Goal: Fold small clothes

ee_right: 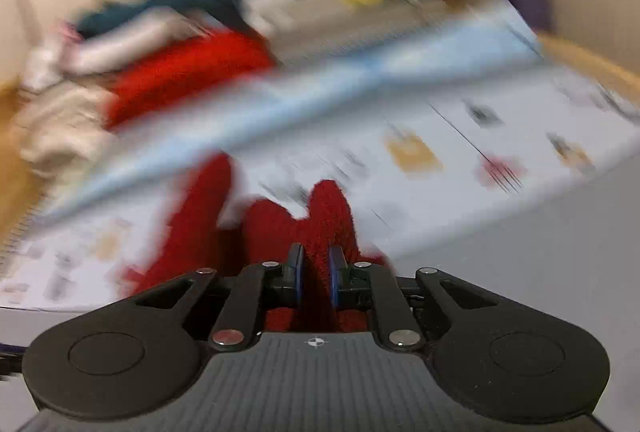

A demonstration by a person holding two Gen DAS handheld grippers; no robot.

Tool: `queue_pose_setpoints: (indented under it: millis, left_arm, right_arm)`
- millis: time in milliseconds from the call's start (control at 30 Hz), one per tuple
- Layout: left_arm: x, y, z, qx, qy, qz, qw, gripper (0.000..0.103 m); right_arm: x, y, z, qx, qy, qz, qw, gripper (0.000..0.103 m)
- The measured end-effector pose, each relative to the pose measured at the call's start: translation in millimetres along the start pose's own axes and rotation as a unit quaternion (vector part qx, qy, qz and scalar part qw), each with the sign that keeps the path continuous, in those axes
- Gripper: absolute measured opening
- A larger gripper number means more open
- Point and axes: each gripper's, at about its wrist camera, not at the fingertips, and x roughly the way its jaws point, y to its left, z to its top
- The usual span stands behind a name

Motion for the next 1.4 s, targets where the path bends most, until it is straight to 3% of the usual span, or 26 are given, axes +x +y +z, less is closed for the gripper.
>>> queue_pose_setpoints:
  millis: [67, 100, 133, 233, 300, 367, 433, 467, 533, 667, 733, 800, 867, 933, 1000, 1033, 1133, 1200, 1300, 1400]
  left_arm:
    - [1.8, -2.9, -1.6, 0.001, 0.004, -0.002, 1.0000, 0.051]
    - [2.3, -4.1, -2.2, 0.003, 0.004, -0.003, 1.0000, 0.051]
    - [2.6, -5.8, -2.1, 0.005, 0.003, -0.004, 1.0000, 0.051]
    - [5.7, -8.1, -1.0, 0.003, 0.003, -0.005, 1.0000, 0.051]
    - [8.7, -9.4, -1.6, -0.001, 0.007, -0.003, 1.0000, 0.051]
    - [11.2, -11.2, -2.9, -0.001, 0.012, -0.002, 0.9999, 0.051]
    - [13.1, -13.7, -4.5, 0.003, 0.015, 0.000, 0.9999, 0.051]
    - [13.6, -14.3, -5.0, 0.004, 0.015, 0.002, 0.9999, 0.051]
    - [13.2, -14.3, -4.7, 0.002, 0.012, -0.001, 0.9999, 0.051]
    - [11.7, -14.7, 0.0, -0.015, -0.002, -0.021, 0.9997, 0.051]
    - [12.8, -19.3, 1.9, -0.020, -0.006, -0.037, 0.9991, 0.052]
    - [16.1, -26.8, 3.0, -0.021, -0.006, -0.057, 0.9981, 0.053]
    - [21.9, -34.6, 3.1, -0.027, 0.001, -0.082, 0.9963, 0.059]
    - [30.5, -38.3, 2.2, -0.044, 0.015, -0.110, 0.9928, 0.065]
    - [42.2, -39.2, 0.1, -0.073, 0.033, -0.129, 0.9883, 0.066]
    - [48.7, -38.7, -0.7, -0.091, 0.042, -0.133, 0.9860, 0.066]
    - [69.7, -33.1, -2.2, -0.142, 0.071, -0.138, 0.9775, 0.066]
    - [79.9, -29.0, -2.7, -0.168, 0.079, -0.142, 0.9723, 0.075]
    - [93.4, -22.2, -2.7, -0.204, 0.083, -0.153, 0.9633, 0.083]
    - [109.6, -15.4, -4.9, -0.251, 0.091, -0.175, 0.9477, 0.086]
  right_arm:
    - [18.0, -12.8, -7.2, 0.007, 0.059, -0.084, 0.995, 0.021]
    - [17.5, -17.2, -7.6, 0.011, 0.060, -0.114, 0.992, 0.021]
    - [10.0, -21.7, -4.3, 0.025, 0.039, -0.109, 0.993, 0.021]
    - [-16.2, -19.6, 3.3, 0.045, -0.022, -0.019, 0.999, 0.031]
    - [-15.5, -8.8, 1.0, 0.030, -0.001, 0.040, 0.999, 0.057]
    - [-0.3, 2.7, -9.8, 0.010, 0.058, 0.076, 0.995, 0.057]
    - [15.0, 18.7, -20.8, -0.032, 0.100, 0.074, 0.992, 0.054]
    - [19.0, 26.9, -24.6, -0.055, 0.107, 0.069, 0.990, 0.034]
    - [13.6, 34.3, -26.4, -0.068, 0.097, 0.078, 0.990, 0.017]
    - [-34.5, 15.9, -2.3, -0.001, 0.004, 0.134, 0.991, 0.015]
    - [-57.9, 0.7, -1.4, 0.016, -0.026, 0.120, 0.992, 0.015]
    - [-62.0, -24.3, -4.1, 0.041, -0.008, 0.092, 0.995, 0.015]
    - [-40.6, -49.8, -18.0, 0.062, 0.082, 0.051, 0.993, 0.016]
    - [-17.3, -59.0, -36.2, 0.051, 0.163, 0.026, 0.985, 0.020]
    - [-13.0, -51.8, -39.0, 0.003, 0.160, 0.012, 0.987, 0.039]
    - [-13.4, -49.2, -37.5, -0.009, 0.151, 0.002, 0.988, 0.043]
    - [-15.0, -59.5, -30.3, 0.036, 0.139, 0.005, 0.990, 0.059]
    - [-11.9, -70.1, -28.0, 0.072, 0.134, 0.007, 0.988, 0.068]
    - [5.6, -77.4, -32.3, 0.103, 0.159, 0.011, 0.982, 0.081]
    - [17.8, -82.4, -43.2, 0.134, 0.179, 0.013, 0.975, 0.088]
